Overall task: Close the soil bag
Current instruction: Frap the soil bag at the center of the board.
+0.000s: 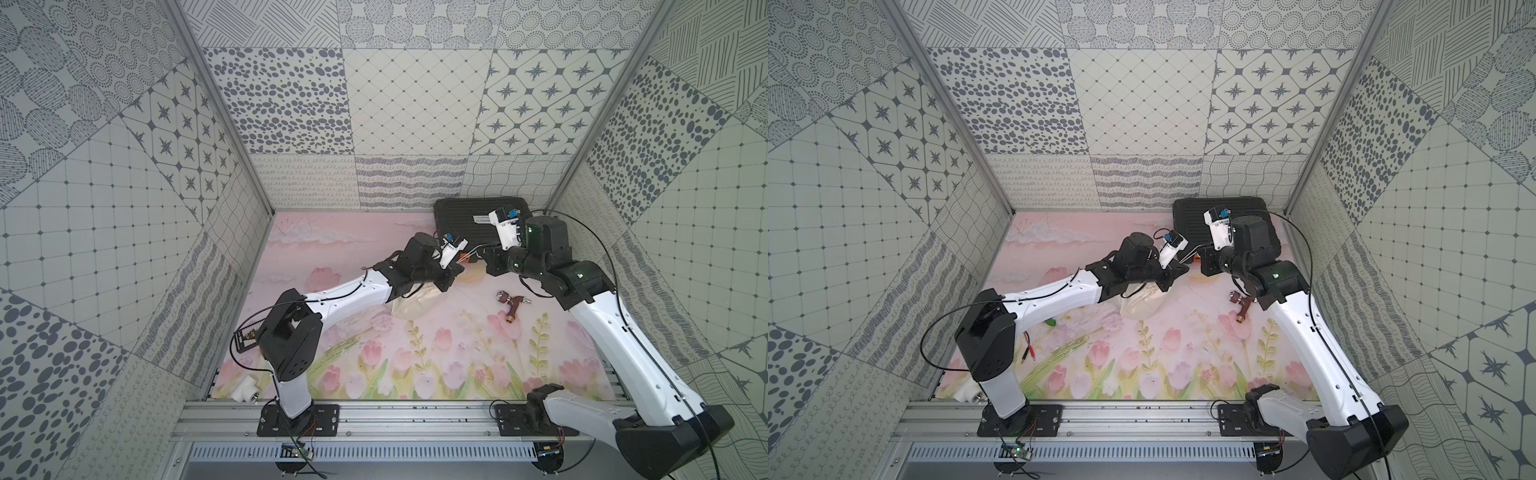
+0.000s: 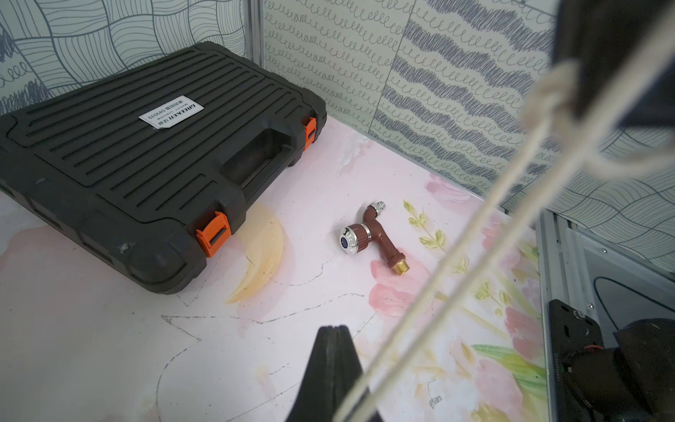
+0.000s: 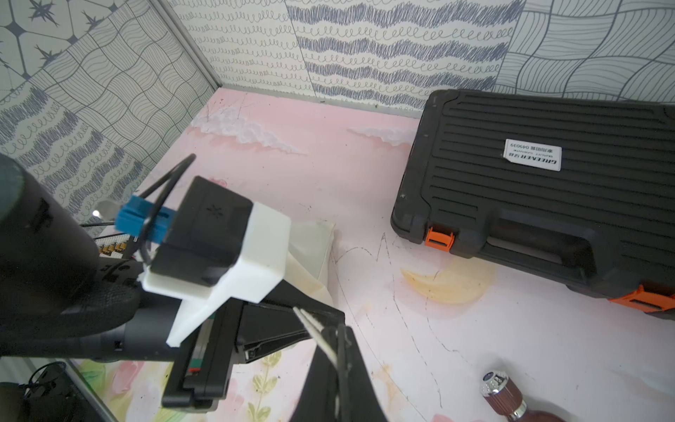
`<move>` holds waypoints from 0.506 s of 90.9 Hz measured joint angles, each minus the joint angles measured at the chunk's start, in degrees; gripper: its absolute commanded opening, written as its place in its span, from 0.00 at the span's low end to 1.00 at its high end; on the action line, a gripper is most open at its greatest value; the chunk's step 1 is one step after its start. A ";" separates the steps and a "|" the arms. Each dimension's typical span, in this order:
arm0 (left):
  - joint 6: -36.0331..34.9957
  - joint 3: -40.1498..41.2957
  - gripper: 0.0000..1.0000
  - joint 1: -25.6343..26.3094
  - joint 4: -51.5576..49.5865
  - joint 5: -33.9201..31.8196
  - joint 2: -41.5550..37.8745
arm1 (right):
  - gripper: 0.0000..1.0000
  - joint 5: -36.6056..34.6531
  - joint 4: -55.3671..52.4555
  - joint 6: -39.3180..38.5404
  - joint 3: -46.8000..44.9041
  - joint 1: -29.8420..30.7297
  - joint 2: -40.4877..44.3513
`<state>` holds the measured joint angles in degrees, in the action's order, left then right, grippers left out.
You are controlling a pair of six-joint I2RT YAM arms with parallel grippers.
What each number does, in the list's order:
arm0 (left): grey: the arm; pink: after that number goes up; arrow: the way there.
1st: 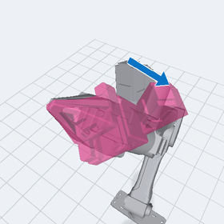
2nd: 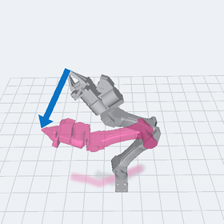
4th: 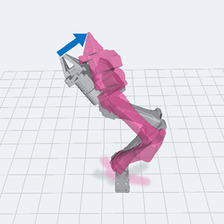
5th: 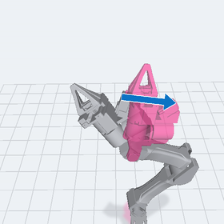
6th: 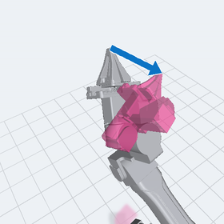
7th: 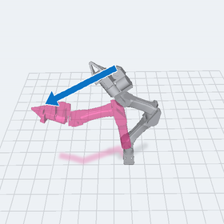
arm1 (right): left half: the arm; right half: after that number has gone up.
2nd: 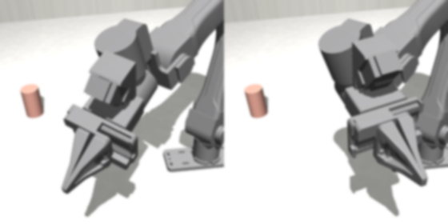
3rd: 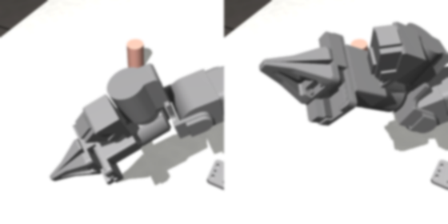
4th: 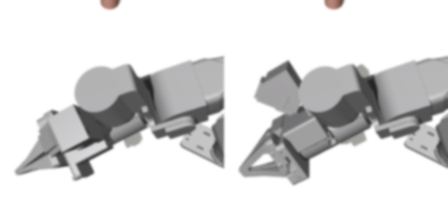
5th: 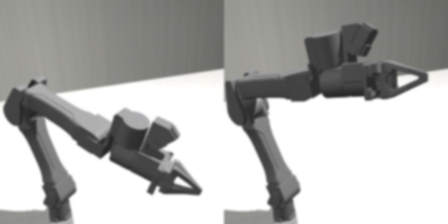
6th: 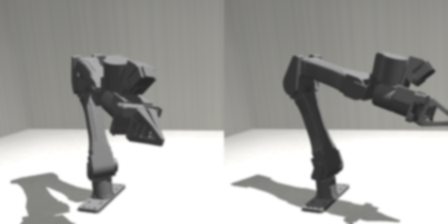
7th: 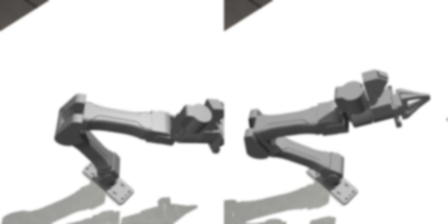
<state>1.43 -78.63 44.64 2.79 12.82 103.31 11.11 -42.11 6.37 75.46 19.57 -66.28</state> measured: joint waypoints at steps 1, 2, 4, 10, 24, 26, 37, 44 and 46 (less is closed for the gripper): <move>-0.09 0.20 0.00 0.00 0.24 0.00 -0.02 | 0.00 0.07 -0.22 -0.02 0.17 0.00 -0.15; -0.11 0.42 0.00 0.00 0.55 0.00 -0.07 | 0.00 0.13 -0.59 -0.02 0.44 0.02 -0.26; -0.13 0.81 0.00 0.00 1.09 0.00 -0.17 | 0.00 0.22 -1.07 -0.02 0.83 0.00 -0.52; -0.39 2.05 0.00 0.00 2.51 0.00 -0.42 | 0.00 0.31 -2.27 -0.17 1.60 -0.02 -0.96; -0.57 4.35 0.00 0.00 5.60 0.15 -0.83 | 0.00 0.72 -4.35 -0.24 2.91 -0.33 -1.66; -0.57 4.59 0.00 0.00 5.92 0.22 -0.87 | 0.00 0.79 -4.72 -0.22 3.13 -0.35 -1.73; -0.68 6.16 0.03 0.00 8.26 0.48 -1.33 | 0.00 1.33 -5.77 -0.22 4.28 -0.66 -2.40; -0.74 7.04 0.03 0.00 9.01 0.44 -1.86 | 0.00 1.62 -5.81 -0.22 4.59 -0.76 -2.82; -0.74 7.28 0.03 0.00 9.16 0.42 -2.05 | 0.00 1.73 -5.81 -0.22 4.59 -0.81 -2.89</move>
<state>0.69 -71.35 44.64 11.94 13.23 101.25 12.84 -47.92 6.15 80.05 18.76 -69.17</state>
